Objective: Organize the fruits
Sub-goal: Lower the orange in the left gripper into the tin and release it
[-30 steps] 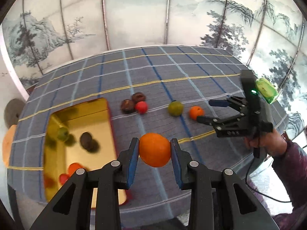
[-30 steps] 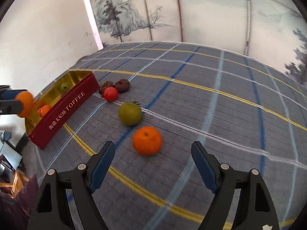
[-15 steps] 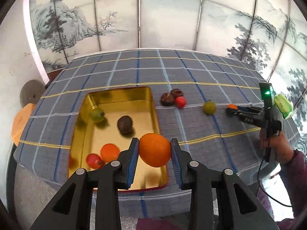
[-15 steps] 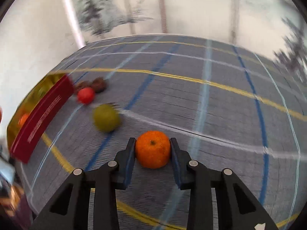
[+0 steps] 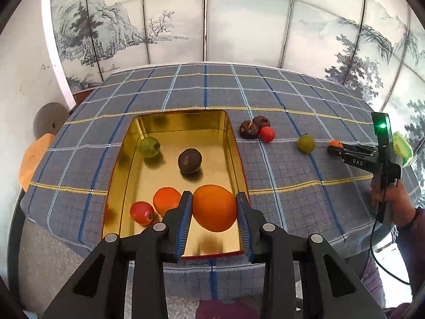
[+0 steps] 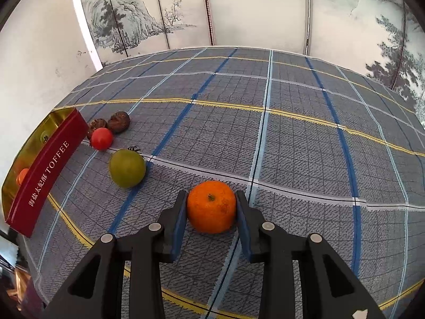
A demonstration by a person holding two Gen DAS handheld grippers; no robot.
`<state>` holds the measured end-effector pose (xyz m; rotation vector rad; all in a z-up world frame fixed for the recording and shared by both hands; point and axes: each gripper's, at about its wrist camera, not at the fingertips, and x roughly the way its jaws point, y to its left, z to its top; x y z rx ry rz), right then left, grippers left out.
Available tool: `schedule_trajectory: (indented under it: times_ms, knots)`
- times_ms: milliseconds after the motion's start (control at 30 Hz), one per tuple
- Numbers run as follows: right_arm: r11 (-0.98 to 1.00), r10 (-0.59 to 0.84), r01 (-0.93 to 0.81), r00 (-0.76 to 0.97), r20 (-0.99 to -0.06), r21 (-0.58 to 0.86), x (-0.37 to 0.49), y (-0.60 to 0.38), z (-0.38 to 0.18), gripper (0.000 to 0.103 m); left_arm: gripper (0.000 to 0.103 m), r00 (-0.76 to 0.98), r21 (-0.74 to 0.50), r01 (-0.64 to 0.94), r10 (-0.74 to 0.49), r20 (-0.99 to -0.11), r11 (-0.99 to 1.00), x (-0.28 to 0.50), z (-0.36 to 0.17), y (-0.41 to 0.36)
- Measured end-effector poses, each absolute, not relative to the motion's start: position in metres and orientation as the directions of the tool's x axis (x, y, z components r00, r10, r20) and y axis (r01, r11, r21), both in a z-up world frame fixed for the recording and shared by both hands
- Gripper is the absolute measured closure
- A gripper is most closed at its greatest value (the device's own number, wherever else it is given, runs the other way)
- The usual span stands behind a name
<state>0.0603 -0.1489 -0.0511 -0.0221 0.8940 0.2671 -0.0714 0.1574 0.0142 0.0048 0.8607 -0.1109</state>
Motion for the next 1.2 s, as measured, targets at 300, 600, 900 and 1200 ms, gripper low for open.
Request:
schedule_trajectory:
  times_ms: [300, 600, 900, 1200]
  knots:
    - [0.967, 0.220, -0.239, 0.596, -0.772, 0.090, 0.059, -0.149, -0.051, 0.071, 0.069, 0.655, -0.001, 0.088, -0.059, -0.753, 0.996, -0.069, 0.010, 0.155]
    - [0.967, 0.220, -0.240, 0.596, -0.773, 0.090, 0.059, -0.149, -0.051, 0.071, 0.068, 0.681, 0.075, 0.088, -0.005, -0.732, 0.993, -0.062, 0.009, 0.146]
    - [0.966, 0.221, -0.241, 0.595, -0.772, 0.091, 0.060, -0.150, -0.051, 0.071, 0.068, 0.663, 0.038, 0.070, -0.018, -0.749, 0.997, -0.048, 0.003, 0.156]
    - [0.966, 0.221, -0.241, 0.595, -0.772, 0.091, 0.060, -0.150, -0.050, 0.071, 0.067, 0.666, 0.057, 0.087, -0.016, -0.746, 0.995, -0.038, 0.001, 0.149]
